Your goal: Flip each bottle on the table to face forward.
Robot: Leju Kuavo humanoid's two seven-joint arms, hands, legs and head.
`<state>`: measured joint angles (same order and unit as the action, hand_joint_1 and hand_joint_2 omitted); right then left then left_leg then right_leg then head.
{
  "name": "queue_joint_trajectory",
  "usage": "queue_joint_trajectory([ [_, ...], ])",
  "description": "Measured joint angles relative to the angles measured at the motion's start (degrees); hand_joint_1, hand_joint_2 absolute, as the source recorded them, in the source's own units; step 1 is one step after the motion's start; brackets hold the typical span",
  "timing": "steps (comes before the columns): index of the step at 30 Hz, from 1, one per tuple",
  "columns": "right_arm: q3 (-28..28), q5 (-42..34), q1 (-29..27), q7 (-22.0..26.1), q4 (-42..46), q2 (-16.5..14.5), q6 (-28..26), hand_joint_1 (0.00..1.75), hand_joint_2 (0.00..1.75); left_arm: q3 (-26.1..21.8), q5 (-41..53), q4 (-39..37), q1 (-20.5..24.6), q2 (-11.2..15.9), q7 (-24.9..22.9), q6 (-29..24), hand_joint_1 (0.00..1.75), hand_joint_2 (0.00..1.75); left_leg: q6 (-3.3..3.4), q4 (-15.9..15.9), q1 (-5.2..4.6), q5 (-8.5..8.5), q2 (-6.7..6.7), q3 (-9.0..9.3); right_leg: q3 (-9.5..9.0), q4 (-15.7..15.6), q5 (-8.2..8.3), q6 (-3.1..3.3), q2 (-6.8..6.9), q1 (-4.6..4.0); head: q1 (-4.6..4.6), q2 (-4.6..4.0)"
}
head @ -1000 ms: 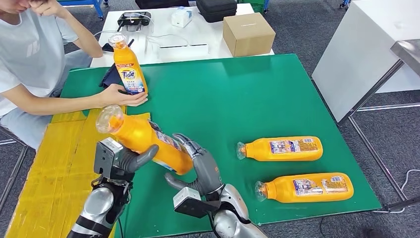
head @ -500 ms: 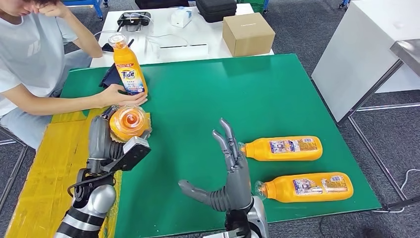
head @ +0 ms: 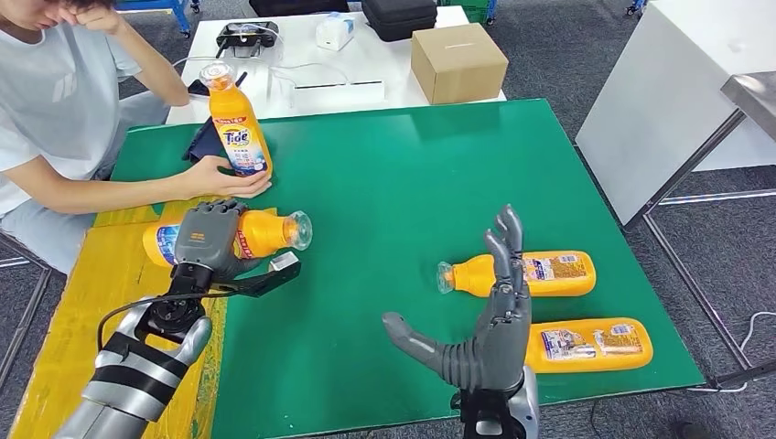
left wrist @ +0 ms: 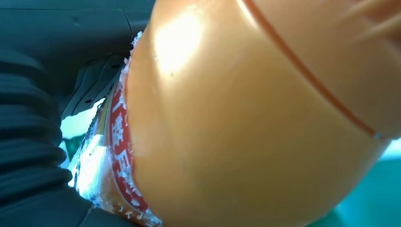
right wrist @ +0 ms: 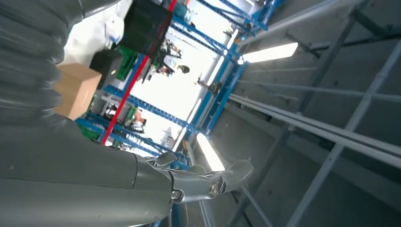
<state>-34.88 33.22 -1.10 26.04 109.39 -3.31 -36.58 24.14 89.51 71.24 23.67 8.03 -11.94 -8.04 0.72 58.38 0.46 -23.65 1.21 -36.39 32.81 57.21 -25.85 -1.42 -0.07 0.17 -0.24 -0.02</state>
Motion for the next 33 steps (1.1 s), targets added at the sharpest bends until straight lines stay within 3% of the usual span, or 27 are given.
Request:
queue_joint_trajectory([
  [7, 1.4, 0.1, -0.1, 0.1, 1.0, 0.2, 0.1, 0.0, 1.75, 4.7, 0.0, -11.8, 5.8, 0.4, -1.8, 1.6, 1.75, 1.75, 0.0, 0.0, -0.01, 0.0, 0.01, -0.04, 0.0, 0.0, 0.0, 0.0, 0.0, 0.01, -0.01, 0.0],
  [8, 1.4, 0.1, -0.1, 0.0, 1.0, 0.3, 0.2, 0.0, 1.75, 4.9, 0.0, -13.5, 6.4, 0.3, -2.1, 1.7, 1.61, 1.75, 0.0, 0.0, -0.01, 0.0, 0.0, -0.04, 0.0, 0.0, 0.0, 0.0, 0.0, 0.01, -0.02, 0.0],
  [11, 1.5, 0.2, 0.1, -0.5, 1.0, 0.3, 0.6, 0.0, 1.75, 5.0, 0.0, -18.5, 8.1, -0.3, -4.1, 1.3, 0.33, 1.75, 0.0, 0.0, 0.0, 0.0, 0.0, -0.04, 0.01, 0.0, 0.0, 0.0, -0.01, 0.0, -0.01, 0.0],
  [12, 1.5, 0.2, 0.3, -0.7, 1.0, 0.3, 0.7, 0.0, 1.75, 4.8, 0.0, -20.1, 8.7, -0.6, -5.0, 0.9, 0.03, 1.75, 0.0, 0.0, 0.0, 0.0, 0.0, -0.04, 0.0, 0.0, 0.0, 0.0, 0.0, -0.01, -0.01, 0.0],
  [17, 1.5, 0.3, 1.2, -1.7, 0.8, 0.3, 1.1, 0.0, 1.75, 3.2, 0.0, -26.8, 10.7, -1.6, -8.5, -1.3, 0.0, 1.75, 0.0, 0.0, 0.01, 0.0, 0.0, -0.04, 0.0, 0.0, 0.0, 0.0, 0.0, -0.04, 0.0, 0.0],
  [23, 1.5, -0.1, 2.1, -1.7, 0.1, 0.3, 1.2, 0.0, 1.75, 1.0, 0.1, -34.1, 12.6, -1.9, -10.7, 0.7, 0.0, 1.75, 0.0, 0.0, 0.01, 0.0, 0.0, -0.06, 0.0, 0.0, 0.0, 0.0, 0.0, -0.04, -0.01, 0.0],
  [33, 1.4, -0.4, 3.2, -2.4, -0.8, 0.3, 1.5, 0.0, 1.75, -1.8, -0.8, -38.8, 13.9, -2.0, -8.6, 3.1, 0.0, 1.75, 0.0, 0.0, 0.01, 0.0, 0.03, 0.03, -0.11, 0.0, 0.0, 0.0, 0.01, -0.04, 0.0, 0.0],
])
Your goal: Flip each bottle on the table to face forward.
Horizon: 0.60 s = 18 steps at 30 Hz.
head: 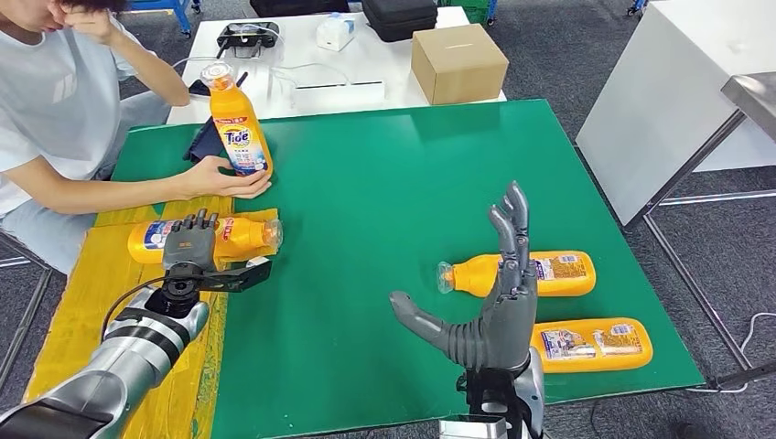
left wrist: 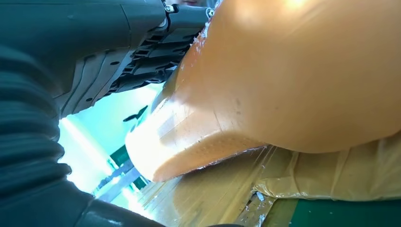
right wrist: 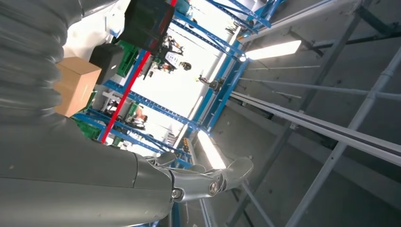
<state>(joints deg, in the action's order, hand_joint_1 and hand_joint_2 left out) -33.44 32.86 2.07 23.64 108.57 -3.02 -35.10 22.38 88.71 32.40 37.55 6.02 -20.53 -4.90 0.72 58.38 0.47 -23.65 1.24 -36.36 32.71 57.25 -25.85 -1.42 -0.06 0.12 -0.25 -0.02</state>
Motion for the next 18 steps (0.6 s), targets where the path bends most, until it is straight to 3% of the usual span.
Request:
queue_joint_trajectory([
  [5, 0.0, -0.2, 0.3, -0.3, -0.6, 0.0, 0.1, 0.0, 1.75, -1.5, -3.5, -0.8, 0.4, -0.2, 4.7, -0.5, 0.0, 1.75, 0.0, 0.0, 0.0, 0.0, 0.02, 0.1, -0.11, 0.0, 0.0, 0.0, 0.0, 0.0, 0.01, 0.0],
  [15, 0.0, -0.1, 0.7, -0.3, -1.4, 0.1, 0.1, 0.0, 1.75, -3.2, -4.9, -0.9, 0.4, -1.2, 5.3, -3.9, 0.0, 1.75, -0.01, 0.0, -0.01, 0.01, 0.05, 0.1, -0.13, 0.0, 0.0, 0.0, 0.01, 0.0, 0.0, 0.0],
  [18, 0.0, 0.4, 0.7, -0.5, -1.4, 0.1, 0.1, 0.0, 1.75, -3.9, -6.8, -0.7, -0.1, -1.4, 6.7, -8.2, 0.0, 1.75, -0.01, 0.0, -0.01, 0.01, 0.05, 0.1, -0.12, 0.0, 0.0, 0.0, 0.01, 0.0, 0.0, 0.0],
])
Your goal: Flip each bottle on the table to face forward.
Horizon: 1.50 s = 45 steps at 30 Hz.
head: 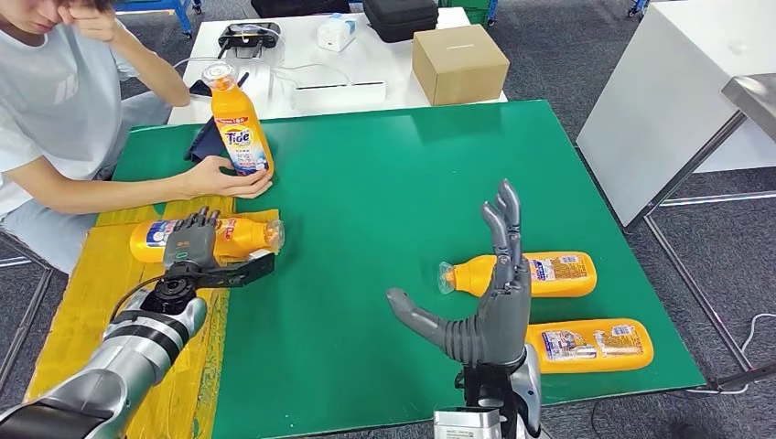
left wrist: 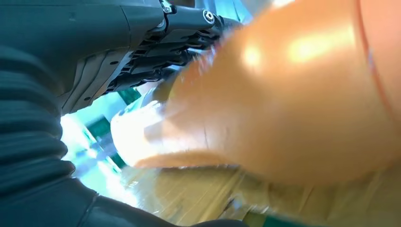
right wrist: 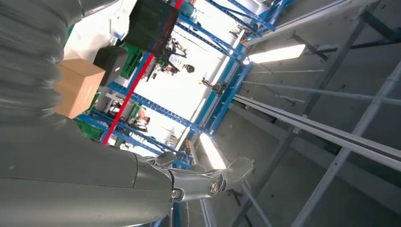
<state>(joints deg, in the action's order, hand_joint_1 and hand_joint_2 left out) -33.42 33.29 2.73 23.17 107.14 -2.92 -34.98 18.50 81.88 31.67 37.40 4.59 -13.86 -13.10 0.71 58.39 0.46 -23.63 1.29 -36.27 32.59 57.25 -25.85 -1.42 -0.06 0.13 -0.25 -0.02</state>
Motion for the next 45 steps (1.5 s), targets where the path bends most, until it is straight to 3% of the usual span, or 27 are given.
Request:
queue_joint_trajectory([
  [4, 0.3, 1.0, -0.5, 0.1, 0.0, 0.2, -0.4, 0.0, 1.75, -2.2, -4.8, 4.9, -3.5, -0.9, 5.5, -12.1, 0.0, 1.75, 0.0, 0.0, 0.0, 0.0, -0.01, -0.02, 0.02, 0.0, 0.0, 0.0, 0.0, 0.01, -0.01, 0.0],
  [8, 0.8, 1.8, -1.6, 0.6, 0.0, 0.4, -1.4, 0.0, 1.75, -4.5, -7.6, 16.6, -9.7, -2.0, 10.3, -20.6, 0.0, 1.75, 0.01, 0.0, -0.03, -0.03, -0.07, -0.05, 0.08, 0.0, 0.0, -0.01, -0.03, 0.04, -0.01, 0.0],
  [11, 1.4, 4.4, -2.2, -0.7, -0.1, 0.6, -1.8, 0.0, 1.75, -5.9, -6.9, 25.2, -14.5, -2.8, 11.0, -23.1, 0.0, 1.75, 0.01, 0.0, -0.02, -0.05, -0.08, -0.08, 0.13, 0.0, -0.01, -0.01, -0.02, 0.04, 0.0, 0.0],
  [16, 2.9, 11.4, -2.9, -6.3, -0.7, 1.4, 0.8, 0.0, 1.75, -7.4, -10.7, 35.9, -21.5, -3.8, 13.9, -22.9, 0.0, 1.75, 0.0, 0.0, 0.01, -0.05, -0.07, -0.1, 0.16, 0.0, -0.01, 0.0, -0.02, 0.01, 0.0, 0.0],
  [24, 6.7, 23.7, -3.4, -16.9, -3.3, 3.7, 8.2, 0.0, 1.75, -7.7, -32.4, 49.6, -29.5, -4.6, 23.2, -11.4, 0.0, 1.75, 0.01, 0.0, -0.01, -0.04, -0.04, -0.12, 0.15, 0.0, -0.01, 0.0, -0.02, 0.02, 0.0, 0.0],
  [30, 12.3, 23.1, -2.7, -21.0, -7.9, 9.5, 17.1, 0.0, 1.75, -7.7, -63.6, 58.4, -35.3, -4.7, 32.0, 11.1, 0.0, 1.75, 0.03, 0.0, -0.11, -0.05, 0.02, -0.18, 0.15, 0.0, -0.01, -0.01, 0.0, 0.1, 0.01, 0.0],
  [32, 15.1, 22.2, -1.9, -20.7, -10.0, 12.1, 18.9, 0.0, 1.75, -7.8, -69.2, 59.9, -36.6, -4.6, 33.2, 15.3, 0.0, 1.75, 0.04, 0.0, -0.17, -0.05, 0.03, -0.18, 0.16, 0.0, -0.01, -0.02, 0.01, 0.13, 0.01, 0.0],
  [39, 22.6, 20.5, 1.6, -19.1, -16.9, 19.2, 23.5, 0.0, 1.75, -8.2, -72.3, 60.5, -37.2, -4.4, 33.6, 18.2, 0.0, 1.75, 0.08, 0.0, -0.17, -0.02, 0.06, -0.18, 0.15, 0.0, 0.04, -0.09, 0.02, 0.14, 0.02, 0.0],
  [45, 24.7, 20.9, 2.9, -19.0, -20.2, 21.8, 24.2, 0.0, 1.75, -8.2, -73.1, 60.5, -37.1, -4.4, 33.6, 18.9, 0.0, 1.75, 0.08, 0.0, -0.15, -0.02, 0.04, -0.18, 0.17, 0.0, 0.04, -0.09, 0.01, 0.13, 0.02, 0.0],
])
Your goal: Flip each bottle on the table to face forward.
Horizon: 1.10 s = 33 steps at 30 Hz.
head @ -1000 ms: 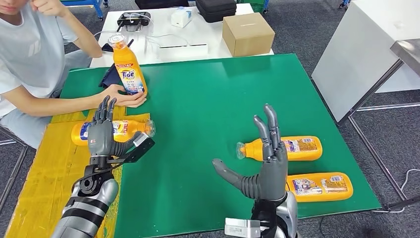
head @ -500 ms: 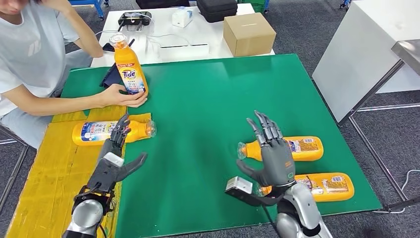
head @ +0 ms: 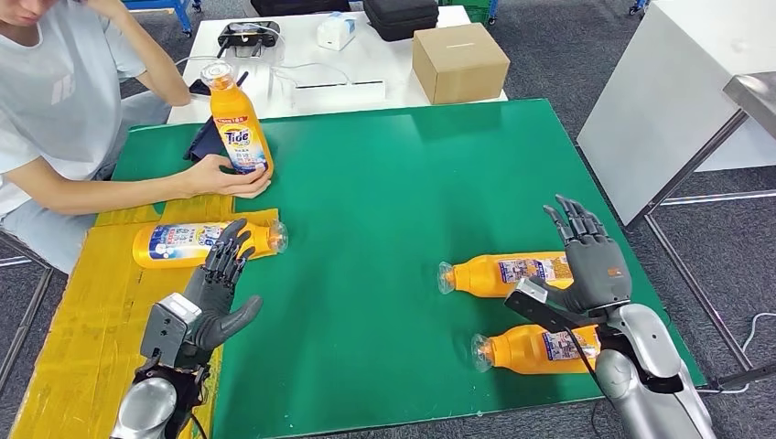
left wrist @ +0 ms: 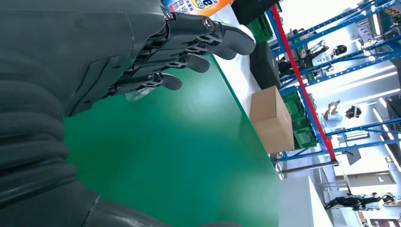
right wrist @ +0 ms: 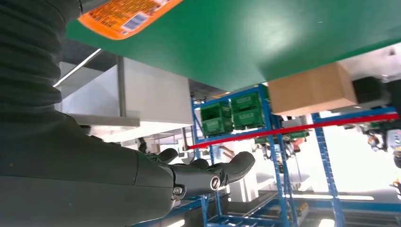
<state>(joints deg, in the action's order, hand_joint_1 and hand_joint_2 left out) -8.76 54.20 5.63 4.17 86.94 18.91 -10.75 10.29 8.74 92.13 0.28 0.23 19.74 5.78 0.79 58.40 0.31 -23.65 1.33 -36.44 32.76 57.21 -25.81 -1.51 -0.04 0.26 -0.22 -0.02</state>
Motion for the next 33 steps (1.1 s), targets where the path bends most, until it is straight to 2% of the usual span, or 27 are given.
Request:
queue_joint_trajectory([
  [15, 0.6, 3.5, 5.7, -1.3, -12.9, 1.6, 3.3, 0.0, 1.75, 0.6, -1.7, -0.8, 1.6, -0.1, 0.4, 2.0, 0.0, 1.75, 0.03, 0.0, -0.02, 0.02, 0.0, 0.0, -0.01, 0.0, 0.01, -0.01, 0.0, 0.0, -0.01, 0.0],
  [33, -3.9, 6.4, 10.9, -2.4, -22.3, -0.7, 5.0, 0.0, 1.75, 1.1, -1.7, -4.2, 3.7, -1.0, -0.9, 1.6, 0.0, 1.75, 0.02, 0.0, -0.02, 0.03, 0.01, -0.01, -0.01, 0.0, 0.01, -0.01, 0.0, -0.01, 0.0, 0.0],
])
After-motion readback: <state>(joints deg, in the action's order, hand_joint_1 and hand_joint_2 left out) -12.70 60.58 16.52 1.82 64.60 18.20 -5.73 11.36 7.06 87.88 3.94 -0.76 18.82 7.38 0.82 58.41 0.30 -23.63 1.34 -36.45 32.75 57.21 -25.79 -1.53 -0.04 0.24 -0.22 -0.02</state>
